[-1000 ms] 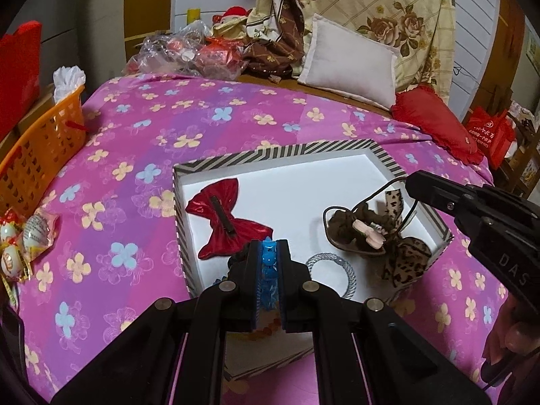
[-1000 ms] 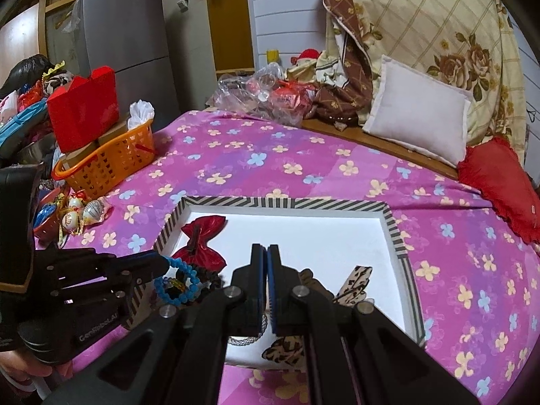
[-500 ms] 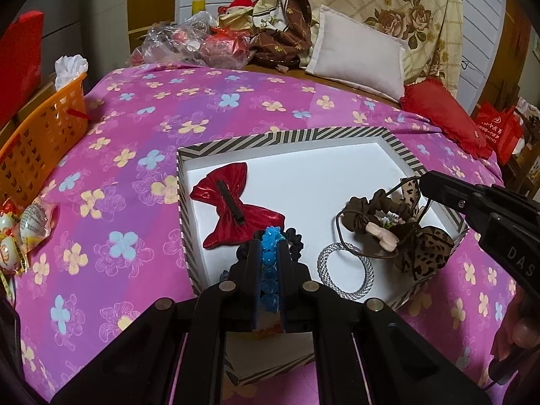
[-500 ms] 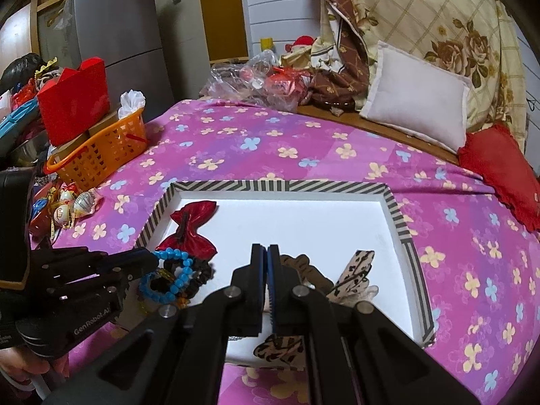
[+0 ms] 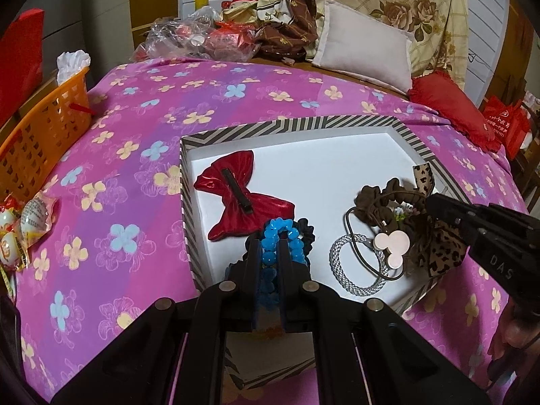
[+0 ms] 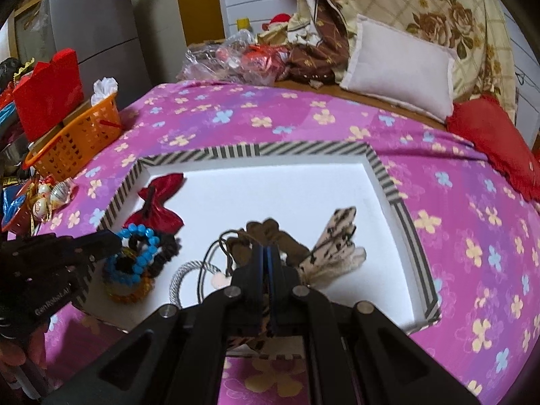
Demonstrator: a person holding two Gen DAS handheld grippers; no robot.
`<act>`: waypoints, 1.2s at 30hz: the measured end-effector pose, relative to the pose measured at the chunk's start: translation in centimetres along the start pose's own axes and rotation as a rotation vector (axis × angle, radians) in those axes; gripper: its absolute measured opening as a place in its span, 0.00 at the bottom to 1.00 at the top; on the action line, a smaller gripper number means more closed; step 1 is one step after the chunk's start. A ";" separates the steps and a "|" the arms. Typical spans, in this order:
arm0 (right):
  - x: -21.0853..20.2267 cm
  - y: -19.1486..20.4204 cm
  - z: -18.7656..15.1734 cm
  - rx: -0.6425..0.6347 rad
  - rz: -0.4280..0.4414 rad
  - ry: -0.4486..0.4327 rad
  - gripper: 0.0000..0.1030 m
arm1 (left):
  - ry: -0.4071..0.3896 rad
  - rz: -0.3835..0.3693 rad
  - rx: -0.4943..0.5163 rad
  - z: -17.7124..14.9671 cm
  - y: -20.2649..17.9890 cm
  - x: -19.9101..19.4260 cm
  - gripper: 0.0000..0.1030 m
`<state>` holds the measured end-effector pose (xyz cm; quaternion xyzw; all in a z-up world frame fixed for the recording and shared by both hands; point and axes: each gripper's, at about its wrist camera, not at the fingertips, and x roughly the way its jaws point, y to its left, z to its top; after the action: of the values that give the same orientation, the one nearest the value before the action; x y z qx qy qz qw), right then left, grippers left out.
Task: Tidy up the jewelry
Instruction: 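Open both grippers to release the blue bracelet and hair ties in the tray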
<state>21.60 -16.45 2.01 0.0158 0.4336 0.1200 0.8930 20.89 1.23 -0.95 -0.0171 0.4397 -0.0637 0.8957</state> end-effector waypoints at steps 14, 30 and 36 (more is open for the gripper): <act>0.2 -0.2 -1.1 0.037 0.007 0.022 0.35 | 0.001 0.053 0.010 -0.6 0.1 0.4 0.04; -3.5 0.0 -1.5 0.061 0.024 -0.038 0.54 | 0.018 0.097 -0.022 -1.2 0.5 -0.3 0.30; -5.7 0.7 -2.4 0.072 0.026 -0.062 0.61 | -0.043 0.093 -0.028 -1.7 0.4 -3.4 0.30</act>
<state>16.23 -17.19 4.98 0.0572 0.4095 0.1156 0.9032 17.51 2.12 0.62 -0.0107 0.4215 -0.0155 0.9066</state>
